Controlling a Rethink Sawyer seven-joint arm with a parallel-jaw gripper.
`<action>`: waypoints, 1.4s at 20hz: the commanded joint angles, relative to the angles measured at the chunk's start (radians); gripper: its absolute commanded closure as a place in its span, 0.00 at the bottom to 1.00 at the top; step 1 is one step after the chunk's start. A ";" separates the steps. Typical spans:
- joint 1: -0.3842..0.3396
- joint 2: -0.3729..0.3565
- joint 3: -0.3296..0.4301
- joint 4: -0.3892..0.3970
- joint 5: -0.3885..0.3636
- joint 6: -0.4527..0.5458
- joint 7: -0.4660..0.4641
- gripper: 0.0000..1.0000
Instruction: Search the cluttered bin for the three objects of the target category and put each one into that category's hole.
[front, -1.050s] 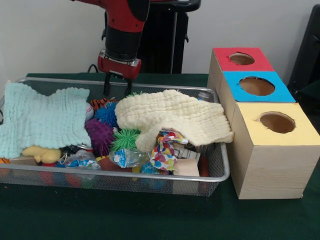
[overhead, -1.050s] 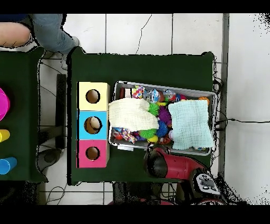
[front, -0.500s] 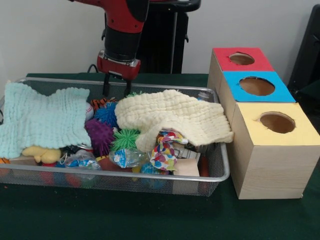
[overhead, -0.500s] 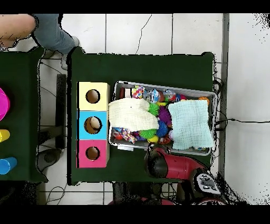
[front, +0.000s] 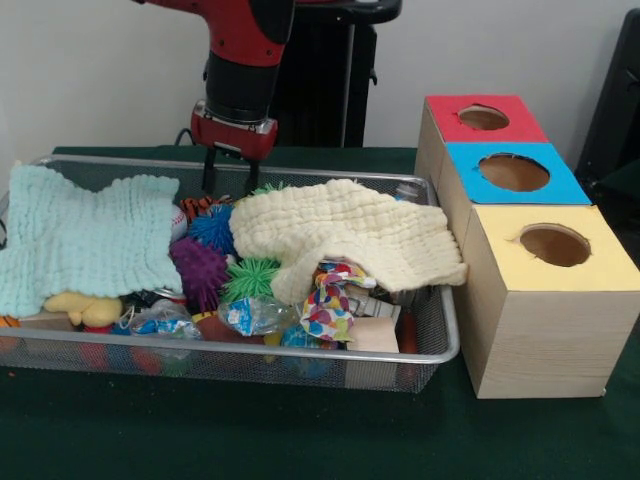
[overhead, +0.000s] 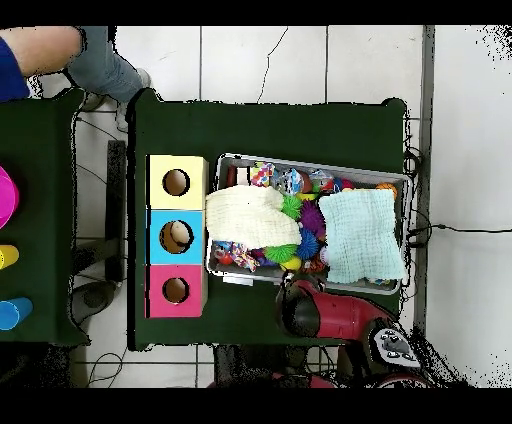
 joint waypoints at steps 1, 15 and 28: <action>-0.050 0.063 0.085 -0.143 -0.039 -0.004 0.037 0.00; -0.081 -0.011 0.136 -0.117 -0.034 0.084 0.014 0.00; -0.058 0.027 0.101 -0.123 -0.035 -0.006 0.054 0.00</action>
